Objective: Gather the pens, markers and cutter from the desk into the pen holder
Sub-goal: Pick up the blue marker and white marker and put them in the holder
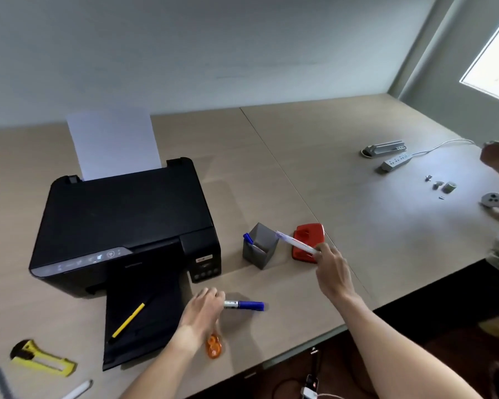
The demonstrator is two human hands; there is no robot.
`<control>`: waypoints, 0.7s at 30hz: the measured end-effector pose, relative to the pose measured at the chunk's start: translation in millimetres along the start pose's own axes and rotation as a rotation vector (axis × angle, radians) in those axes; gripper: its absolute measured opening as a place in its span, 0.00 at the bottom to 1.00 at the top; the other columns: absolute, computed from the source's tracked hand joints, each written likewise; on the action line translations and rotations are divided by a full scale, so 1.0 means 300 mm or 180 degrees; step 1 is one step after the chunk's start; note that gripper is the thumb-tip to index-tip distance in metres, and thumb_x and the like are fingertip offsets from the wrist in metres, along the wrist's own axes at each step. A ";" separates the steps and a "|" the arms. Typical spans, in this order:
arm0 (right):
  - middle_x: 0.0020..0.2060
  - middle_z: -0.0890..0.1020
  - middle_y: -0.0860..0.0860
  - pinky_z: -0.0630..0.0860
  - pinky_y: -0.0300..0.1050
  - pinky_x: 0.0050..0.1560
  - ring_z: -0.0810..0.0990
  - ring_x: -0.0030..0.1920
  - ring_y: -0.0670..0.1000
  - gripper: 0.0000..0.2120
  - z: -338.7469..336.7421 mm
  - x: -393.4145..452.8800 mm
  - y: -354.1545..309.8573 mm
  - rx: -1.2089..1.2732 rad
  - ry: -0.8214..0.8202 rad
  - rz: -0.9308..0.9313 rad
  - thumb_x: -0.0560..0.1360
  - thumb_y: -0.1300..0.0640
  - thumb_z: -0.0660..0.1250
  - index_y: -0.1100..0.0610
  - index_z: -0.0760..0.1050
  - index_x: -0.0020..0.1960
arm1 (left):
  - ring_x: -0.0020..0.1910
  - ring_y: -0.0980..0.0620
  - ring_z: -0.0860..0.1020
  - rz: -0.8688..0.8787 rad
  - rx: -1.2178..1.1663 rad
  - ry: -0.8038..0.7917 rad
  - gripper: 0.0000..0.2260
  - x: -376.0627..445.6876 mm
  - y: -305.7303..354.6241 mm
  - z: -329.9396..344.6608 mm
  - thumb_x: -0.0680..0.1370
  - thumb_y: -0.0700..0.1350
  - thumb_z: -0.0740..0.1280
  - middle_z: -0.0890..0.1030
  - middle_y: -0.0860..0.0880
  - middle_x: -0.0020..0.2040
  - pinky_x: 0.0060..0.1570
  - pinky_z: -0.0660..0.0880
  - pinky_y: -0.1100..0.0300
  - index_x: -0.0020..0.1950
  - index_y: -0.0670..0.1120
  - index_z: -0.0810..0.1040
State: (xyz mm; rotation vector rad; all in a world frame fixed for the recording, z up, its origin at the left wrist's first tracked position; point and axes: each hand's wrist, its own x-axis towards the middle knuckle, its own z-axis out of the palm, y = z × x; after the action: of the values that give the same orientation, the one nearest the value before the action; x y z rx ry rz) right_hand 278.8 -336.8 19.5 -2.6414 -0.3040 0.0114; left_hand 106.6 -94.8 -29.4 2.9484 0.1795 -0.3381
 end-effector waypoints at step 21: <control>0.59 0.76 0.58 0.70 0.51 0.58 0.74 0.58 0.62 0.17 -0.051 0.160 -0.147 -0.0465 -0.0641 -0.0258 0.74 0.68 0.58 0.59 0.71 0.61 | 0.45 0.46 0.77 -0.0075 -0.0809 0.1450 0.12 0.317 0.096 -0.410 0.78 0.32 0.59 0.74 0.42 0.54 0.49 0.79 0.56 0.59 0.41 0.74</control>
State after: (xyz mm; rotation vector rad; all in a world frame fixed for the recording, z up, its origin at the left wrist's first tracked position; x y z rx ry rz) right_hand 317.2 -295.6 55.5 -2.7746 -0.4964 0.2383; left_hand 228.6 -91.3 70.8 2.7224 0.2888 0.3362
